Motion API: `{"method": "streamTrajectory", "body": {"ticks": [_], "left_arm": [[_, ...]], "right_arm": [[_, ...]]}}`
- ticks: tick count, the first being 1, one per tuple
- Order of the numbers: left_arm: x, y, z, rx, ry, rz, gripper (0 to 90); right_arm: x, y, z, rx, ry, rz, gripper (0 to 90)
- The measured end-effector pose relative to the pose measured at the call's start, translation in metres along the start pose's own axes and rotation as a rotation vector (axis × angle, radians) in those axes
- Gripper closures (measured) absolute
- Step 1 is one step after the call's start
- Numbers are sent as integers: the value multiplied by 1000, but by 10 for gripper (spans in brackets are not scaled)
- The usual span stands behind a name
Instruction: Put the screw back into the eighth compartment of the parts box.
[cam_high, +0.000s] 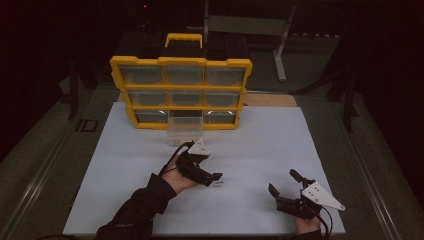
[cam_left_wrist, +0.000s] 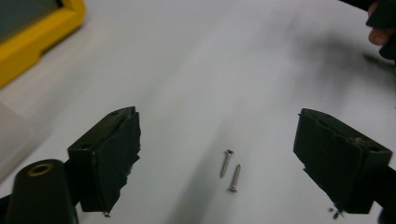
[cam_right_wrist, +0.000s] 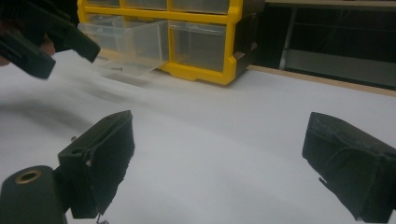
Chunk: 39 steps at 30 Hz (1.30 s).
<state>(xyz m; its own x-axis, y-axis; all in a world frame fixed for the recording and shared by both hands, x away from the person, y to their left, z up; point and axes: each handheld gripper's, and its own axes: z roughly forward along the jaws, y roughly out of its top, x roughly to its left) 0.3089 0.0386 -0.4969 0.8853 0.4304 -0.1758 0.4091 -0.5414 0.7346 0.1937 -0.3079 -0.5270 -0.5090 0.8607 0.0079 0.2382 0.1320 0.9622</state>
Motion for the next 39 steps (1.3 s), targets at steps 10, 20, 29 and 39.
{"method": "streamTrajectory", "body": {"ticks": [10,20,29,39], "left_arm": [[-4,-9,18,53,-50,32,312],[-3,-15,34,100,-81,51,596],[-2,-20,45,124,-88,54,750],[-2,-20,53,155,-73,83,784]], "right_arm": [[0,0,0,3,3,-2,91],[0,-1,1,6,6,-3,91],[0,-1,1,7,6,-2,91],[0,-1,0,7,6,-2,91]]}}
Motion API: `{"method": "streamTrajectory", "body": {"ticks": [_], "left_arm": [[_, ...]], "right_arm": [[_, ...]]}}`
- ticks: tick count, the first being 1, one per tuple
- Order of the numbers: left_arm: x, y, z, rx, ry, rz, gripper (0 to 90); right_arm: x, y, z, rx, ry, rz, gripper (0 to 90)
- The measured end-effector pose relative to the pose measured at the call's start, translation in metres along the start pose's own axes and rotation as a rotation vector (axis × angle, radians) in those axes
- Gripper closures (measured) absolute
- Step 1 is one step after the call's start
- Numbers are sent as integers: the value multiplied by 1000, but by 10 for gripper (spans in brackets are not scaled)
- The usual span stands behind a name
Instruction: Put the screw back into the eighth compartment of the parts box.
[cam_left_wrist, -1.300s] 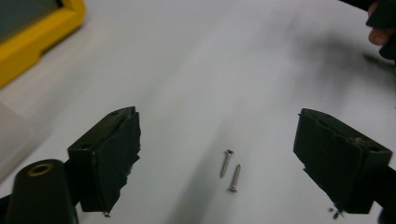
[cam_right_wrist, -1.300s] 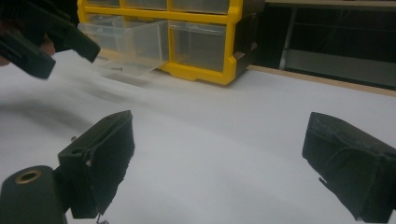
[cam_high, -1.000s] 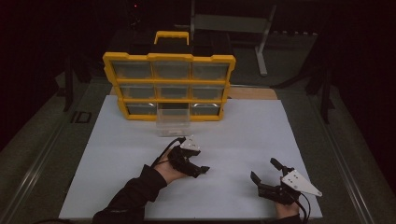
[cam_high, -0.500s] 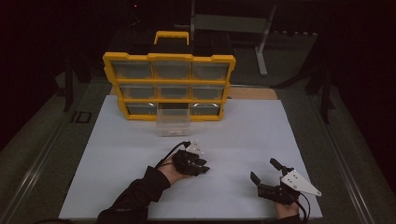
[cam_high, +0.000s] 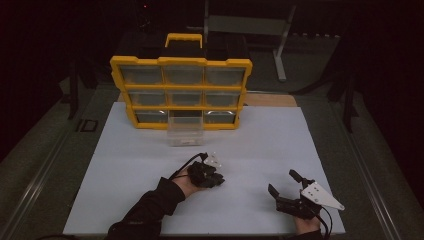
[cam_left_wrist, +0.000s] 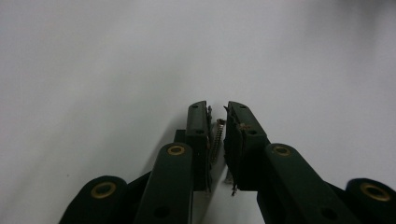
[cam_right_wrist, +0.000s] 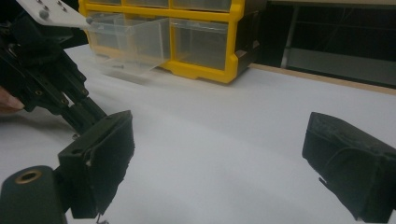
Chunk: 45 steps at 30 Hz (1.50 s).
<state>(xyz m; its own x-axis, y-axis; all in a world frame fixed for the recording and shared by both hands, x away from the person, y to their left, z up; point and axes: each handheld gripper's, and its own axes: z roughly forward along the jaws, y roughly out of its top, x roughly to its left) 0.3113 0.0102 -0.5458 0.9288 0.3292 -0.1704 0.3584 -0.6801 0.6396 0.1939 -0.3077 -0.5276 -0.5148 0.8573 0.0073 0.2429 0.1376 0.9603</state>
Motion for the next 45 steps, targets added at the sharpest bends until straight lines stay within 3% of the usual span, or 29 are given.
{"method": "streamTrajectory", "body": {"ticks": [7,18,29,45], "left_arm": [[4,0,2,2,-3,-9,857],[3,4,-5,-10,8,-15,867],[3,18,-30,-64,41,-4,868],[14,43,-82,-155,111,-3,868]], "right_arm": [[0,0,0,0,0,0,91],[0,0,0,1,-1,1,92],[0,0,0,0,-1,-2,91],[0,0,1,1,1,-3,91]]}}
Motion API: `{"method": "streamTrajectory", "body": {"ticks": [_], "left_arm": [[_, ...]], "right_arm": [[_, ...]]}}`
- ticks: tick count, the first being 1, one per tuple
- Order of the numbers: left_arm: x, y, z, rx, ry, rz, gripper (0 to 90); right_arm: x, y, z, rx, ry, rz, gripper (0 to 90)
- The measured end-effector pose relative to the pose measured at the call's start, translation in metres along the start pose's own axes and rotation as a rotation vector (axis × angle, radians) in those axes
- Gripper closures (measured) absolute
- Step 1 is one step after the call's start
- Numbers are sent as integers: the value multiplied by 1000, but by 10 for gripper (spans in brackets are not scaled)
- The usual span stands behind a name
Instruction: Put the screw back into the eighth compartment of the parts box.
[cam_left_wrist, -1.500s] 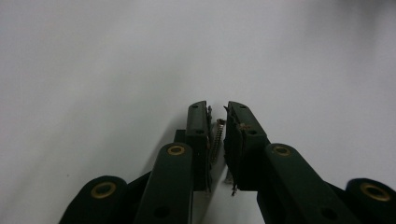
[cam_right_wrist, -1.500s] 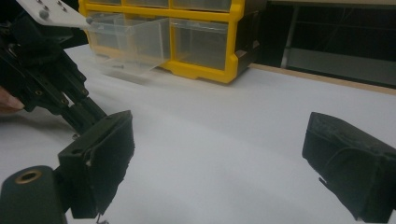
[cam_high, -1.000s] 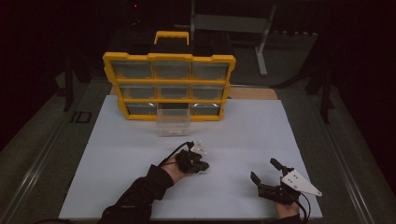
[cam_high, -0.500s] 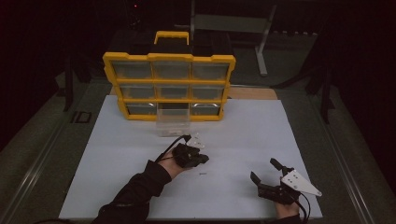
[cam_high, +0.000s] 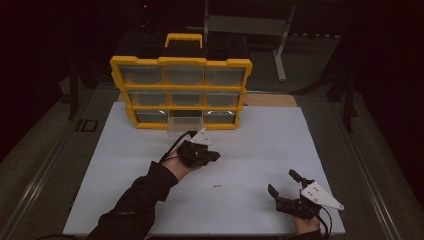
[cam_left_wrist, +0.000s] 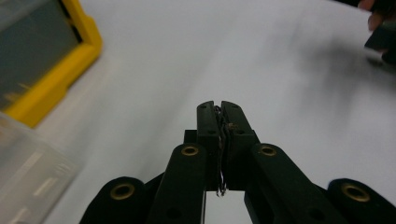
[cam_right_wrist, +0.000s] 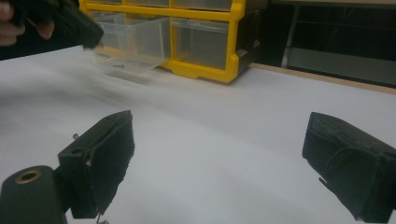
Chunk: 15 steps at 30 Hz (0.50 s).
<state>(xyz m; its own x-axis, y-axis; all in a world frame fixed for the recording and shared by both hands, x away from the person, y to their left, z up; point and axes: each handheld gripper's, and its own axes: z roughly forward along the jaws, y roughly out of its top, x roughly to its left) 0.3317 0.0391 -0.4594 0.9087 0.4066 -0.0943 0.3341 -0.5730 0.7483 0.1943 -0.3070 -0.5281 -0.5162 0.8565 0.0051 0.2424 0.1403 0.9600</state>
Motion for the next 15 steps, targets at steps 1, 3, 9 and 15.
{"method": "streamTrajectory", "body": {"ticks": [1,3,9,15], "left_arm": [[1,2,-3,-7,6,2,868],[4,6,-8,-22,19,1,868],[14,14,-21,-64,53,-21,868],[25,16,-33,-96,95,-44,867]], "right_arm": [[0,0,0,0,0,0,92],[0,0,0,1,0,1,91],[0,0,0,3,-1,4,91],[0,0,0,2,1,4,91]]}}
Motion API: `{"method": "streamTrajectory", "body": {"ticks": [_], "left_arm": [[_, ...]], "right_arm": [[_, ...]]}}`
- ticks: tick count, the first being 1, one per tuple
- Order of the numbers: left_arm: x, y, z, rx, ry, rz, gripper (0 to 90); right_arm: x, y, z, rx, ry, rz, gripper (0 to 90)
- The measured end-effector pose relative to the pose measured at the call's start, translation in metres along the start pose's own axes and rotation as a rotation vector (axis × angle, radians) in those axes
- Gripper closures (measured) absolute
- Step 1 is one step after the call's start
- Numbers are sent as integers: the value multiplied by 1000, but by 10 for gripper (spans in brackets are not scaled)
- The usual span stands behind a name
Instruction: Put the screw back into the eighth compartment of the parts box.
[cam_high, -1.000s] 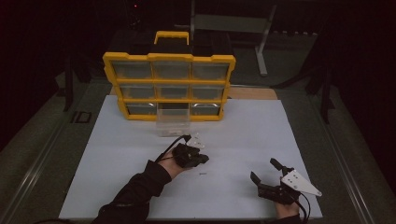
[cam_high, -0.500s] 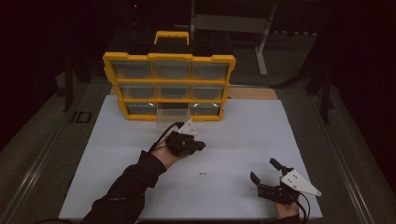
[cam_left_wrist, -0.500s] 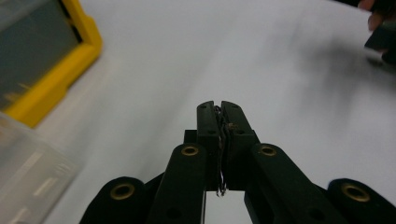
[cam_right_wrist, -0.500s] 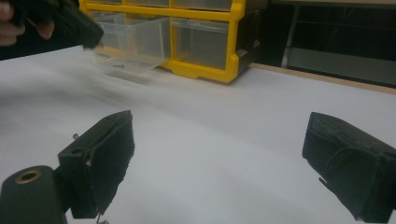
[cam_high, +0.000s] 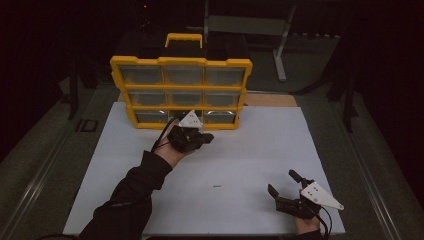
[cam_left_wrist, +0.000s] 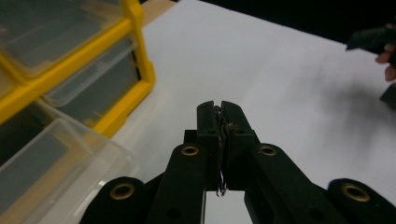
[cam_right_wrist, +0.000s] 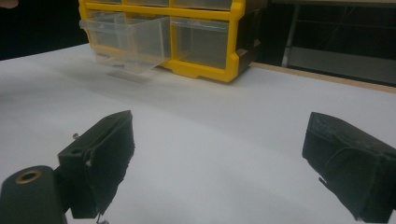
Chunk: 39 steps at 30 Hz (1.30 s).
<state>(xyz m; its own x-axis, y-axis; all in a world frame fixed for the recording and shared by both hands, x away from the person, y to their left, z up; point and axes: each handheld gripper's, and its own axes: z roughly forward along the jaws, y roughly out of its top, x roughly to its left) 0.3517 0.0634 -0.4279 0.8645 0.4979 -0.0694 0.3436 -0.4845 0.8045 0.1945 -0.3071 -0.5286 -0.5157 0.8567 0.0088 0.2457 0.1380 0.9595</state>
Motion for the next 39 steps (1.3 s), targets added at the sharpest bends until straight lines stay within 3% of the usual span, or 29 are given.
{"method": "streamTrajectory", "body": {"ticks": [5,16,25,31,39], "left_arm": [[6,1,-6,-13,29,-7,868],[23,0,-18,-41,148,-63,868],[35,-8,-20,-57,215,-116,868],[42,-15,-19,-65,248,-162,867],[50,-23,-14,-36,269,-214,867]], "right_arm": [[0,0,0,1,0,0,91],[0,0,0,2,-1,0,91],[0,0,0,0,0,-3,91],[0,0,0,0,0,-2,91],[0,0,0,0,0,-3,92]]}}
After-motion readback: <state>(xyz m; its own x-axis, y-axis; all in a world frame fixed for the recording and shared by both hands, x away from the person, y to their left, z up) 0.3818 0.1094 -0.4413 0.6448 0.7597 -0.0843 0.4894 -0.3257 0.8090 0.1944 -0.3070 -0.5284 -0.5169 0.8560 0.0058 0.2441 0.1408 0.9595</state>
